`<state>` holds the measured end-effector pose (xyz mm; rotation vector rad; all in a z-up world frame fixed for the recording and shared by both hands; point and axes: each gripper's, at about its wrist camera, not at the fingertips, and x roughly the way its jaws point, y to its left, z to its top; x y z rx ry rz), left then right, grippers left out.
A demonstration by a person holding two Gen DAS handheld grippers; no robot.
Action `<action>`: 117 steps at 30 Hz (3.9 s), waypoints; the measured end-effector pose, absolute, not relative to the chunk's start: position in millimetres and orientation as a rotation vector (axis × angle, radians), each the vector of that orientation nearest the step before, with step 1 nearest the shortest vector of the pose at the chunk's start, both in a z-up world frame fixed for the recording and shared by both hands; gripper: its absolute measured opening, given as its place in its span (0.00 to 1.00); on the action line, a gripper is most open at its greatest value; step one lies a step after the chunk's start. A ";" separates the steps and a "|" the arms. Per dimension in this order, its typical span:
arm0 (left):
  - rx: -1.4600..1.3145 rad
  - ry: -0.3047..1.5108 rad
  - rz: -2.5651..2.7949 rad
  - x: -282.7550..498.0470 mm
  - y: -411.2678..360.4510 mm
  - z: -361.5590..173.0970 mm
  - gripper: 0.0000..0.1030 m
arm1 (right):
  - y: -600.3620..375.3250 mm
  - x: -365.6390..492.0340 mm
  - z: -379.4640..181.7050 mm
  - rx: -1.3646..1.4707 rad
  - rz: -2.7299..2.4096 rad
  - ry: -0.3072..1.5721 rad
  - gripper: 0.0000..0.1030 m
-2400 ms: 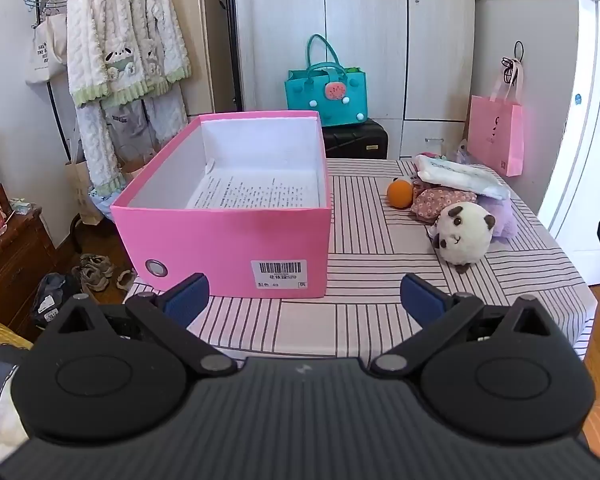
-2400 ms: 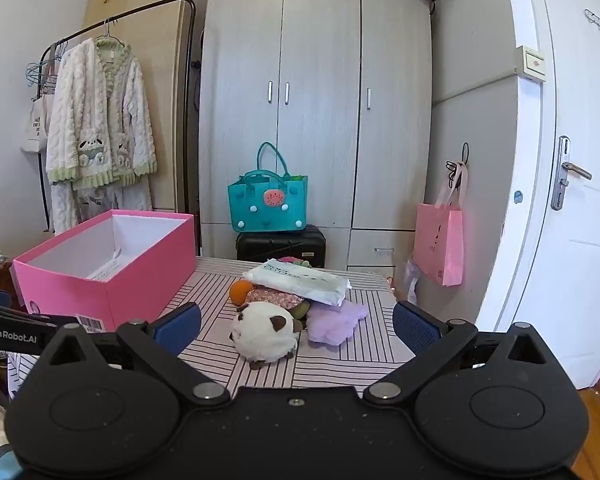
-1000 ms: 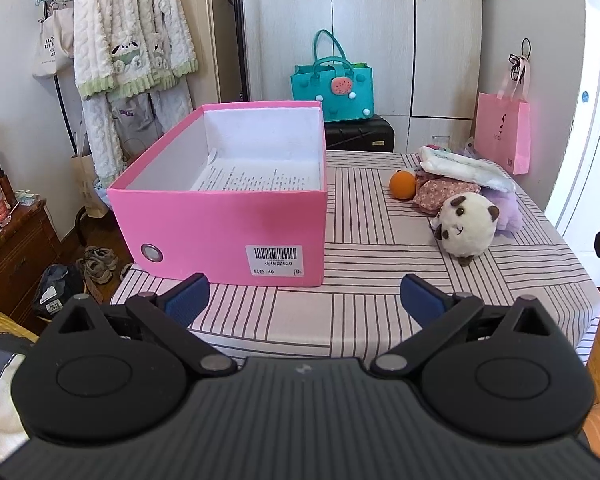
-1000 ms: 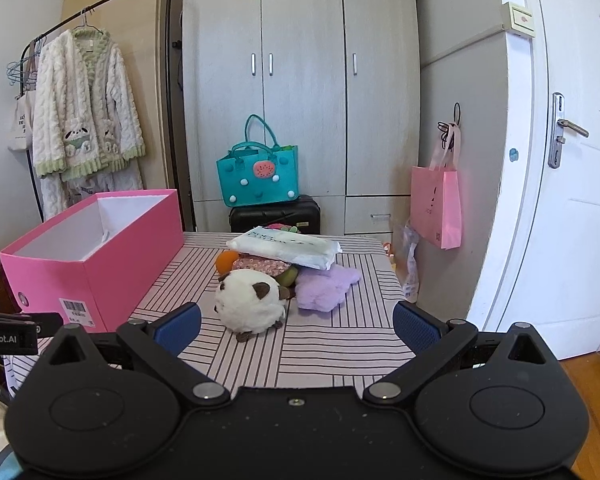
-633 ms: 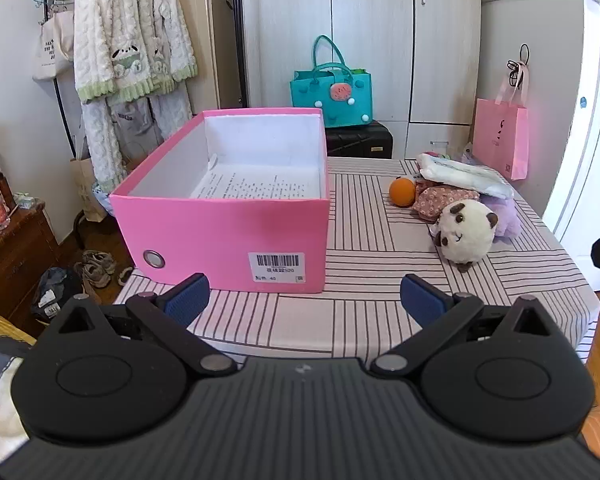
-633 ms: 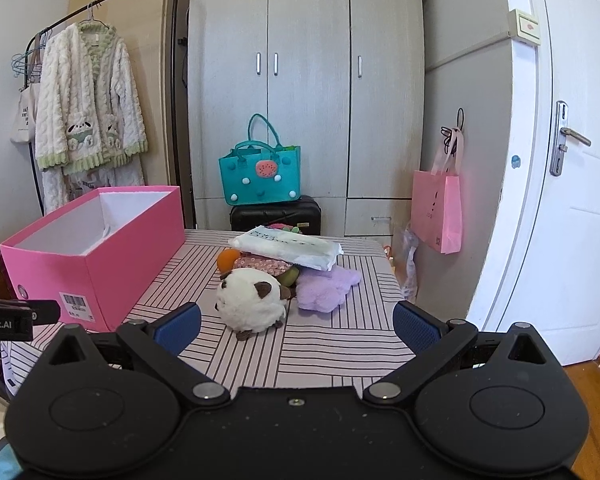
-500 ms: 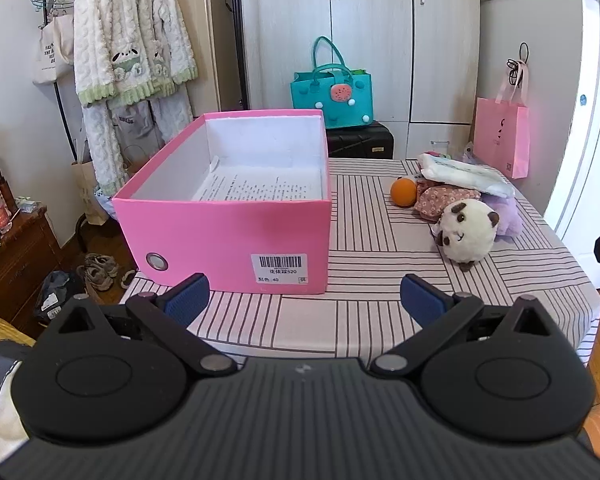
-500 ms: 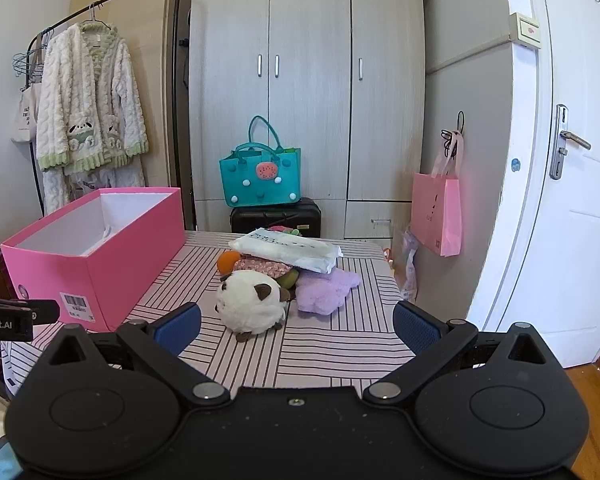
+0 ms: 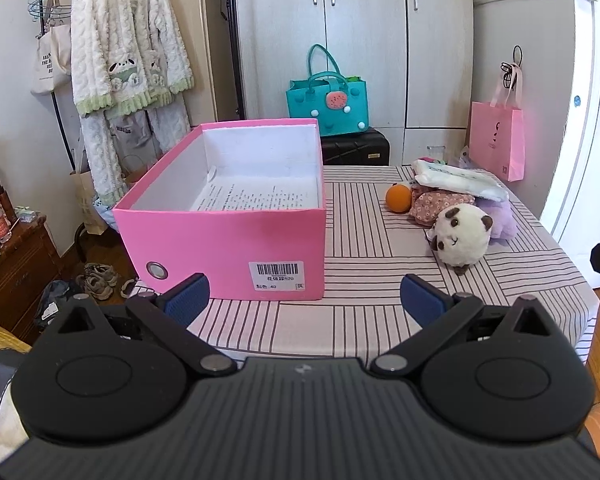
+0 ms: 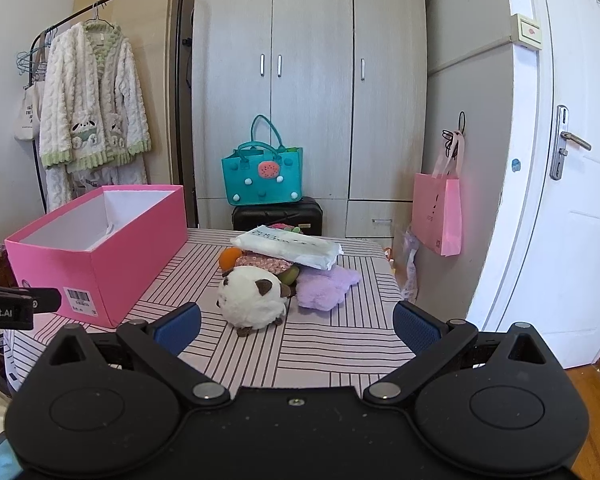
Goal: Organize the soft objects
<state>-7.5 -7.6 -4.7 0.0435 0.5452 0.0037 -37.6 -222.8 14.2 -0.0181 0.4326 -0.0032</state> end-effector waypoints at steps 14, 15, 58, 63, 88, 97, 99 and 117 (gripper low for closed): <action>0.032 0.600 -0.016 -1.4 -6.1 -10.4 1.00 | -221.3 -31.0 10.3 -0.007 0.029 0.455 1.00; 0.038 0.605 -0.014 -0.4 -6.7 -10.7 1.00 | -221.6 -31.3 10.3 -0.010 0.037 0.452 1.00; 0.178 0.726 -0.452 122.2 -98.5 -11.4 0.98 | -248.7 94.6 -69.0 -0.063 0.449 0.592 0.98; 0.207 0.719 -0.479 140.3 -114.5 -18.0 0.97 | -244.5 112.5 -77.7 -0.065 0.454 0.589 0.97; 0.104 0.889 -0.533 192.4 -124.0 -54.7 0.69 | -240.0 150.4 -90.4 -0.015 0.481 0.673 0.72; 0.032 0.928 -0.555 185.3 -117.1 -60.1 0.56 | -235.9 143.2 -85.3 -0.030 0.482 0.659 0.63; 0.030 0.917 -0.558 182.0 -114.9 -57.7 0.56 | -235.1 141.1 -83.0 -0.040 0.482 0.653 0.63; 0.059 0.906 -0.577 146.1 -86.7 -28.8 0.54 | -207.9 109.9 -53.5 -0.113 0.523 0.667 0.63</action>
